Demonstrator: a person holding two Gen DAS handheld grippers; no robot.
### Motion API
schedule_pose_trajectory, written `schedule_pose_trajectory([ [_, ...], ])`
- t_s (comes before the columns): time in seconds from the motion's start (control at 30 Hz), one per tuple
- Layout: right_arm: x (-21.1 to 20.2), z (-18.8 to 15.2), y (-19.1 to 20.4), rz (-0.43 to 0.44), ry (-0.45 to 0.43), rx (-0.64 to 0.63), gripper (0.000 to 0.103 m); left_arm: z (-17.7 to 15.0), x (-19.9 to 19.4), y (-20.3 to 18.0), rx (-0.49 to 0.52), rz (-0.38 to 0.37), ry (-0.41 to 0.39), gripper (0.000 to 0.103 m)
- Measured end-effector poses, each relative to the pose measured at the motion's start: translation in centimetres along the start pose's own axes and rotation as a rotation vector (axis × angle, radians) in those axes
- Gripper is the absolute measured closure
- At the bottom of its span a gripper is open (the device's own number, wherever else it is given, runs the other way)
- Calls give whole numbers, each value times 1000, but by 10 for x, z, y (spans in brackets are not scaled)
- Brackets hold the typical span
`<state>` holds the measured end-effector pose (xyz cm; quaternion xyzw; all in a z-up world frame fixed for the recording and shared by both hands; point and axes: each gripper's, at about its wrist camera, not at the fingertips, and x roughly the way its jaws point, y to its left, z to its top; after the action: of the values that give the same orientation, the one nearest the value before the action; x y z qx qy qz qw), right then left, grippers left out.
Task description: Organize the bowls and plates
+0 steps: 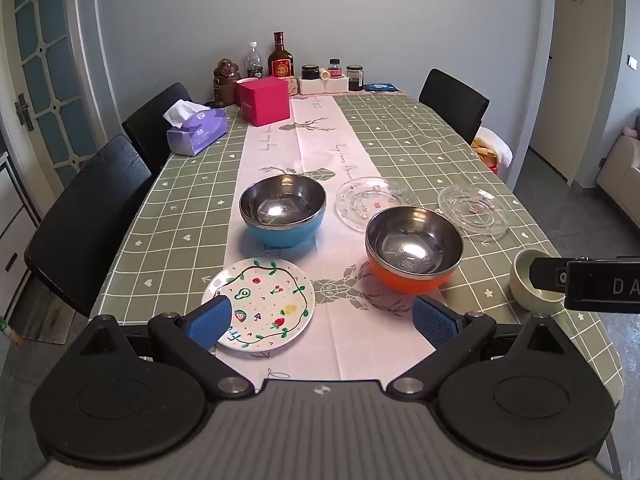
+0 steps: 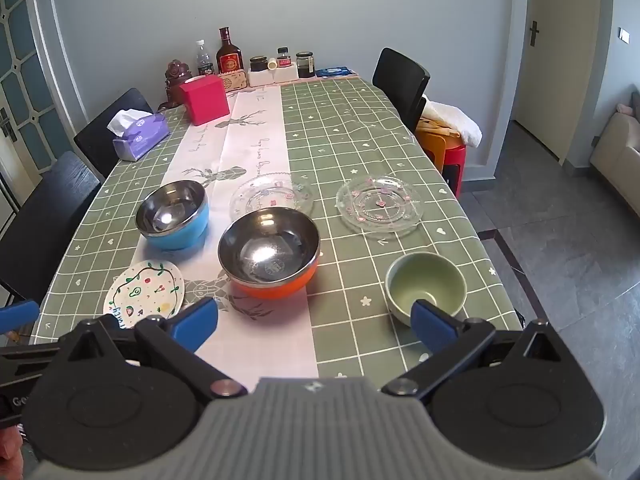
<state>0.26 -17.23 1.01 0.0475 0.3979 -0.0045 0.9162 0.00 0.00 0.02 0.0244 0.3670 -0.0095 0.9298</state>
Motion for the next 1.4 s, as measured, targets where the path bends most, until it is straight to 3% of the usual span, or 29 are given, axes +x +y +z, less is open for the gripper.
schedule_pose_trajectory([
  [1.4, -7, -5, -2, 31, -3, 12, 2, -6, -5, 7, -4, 12, -1, 0],
])
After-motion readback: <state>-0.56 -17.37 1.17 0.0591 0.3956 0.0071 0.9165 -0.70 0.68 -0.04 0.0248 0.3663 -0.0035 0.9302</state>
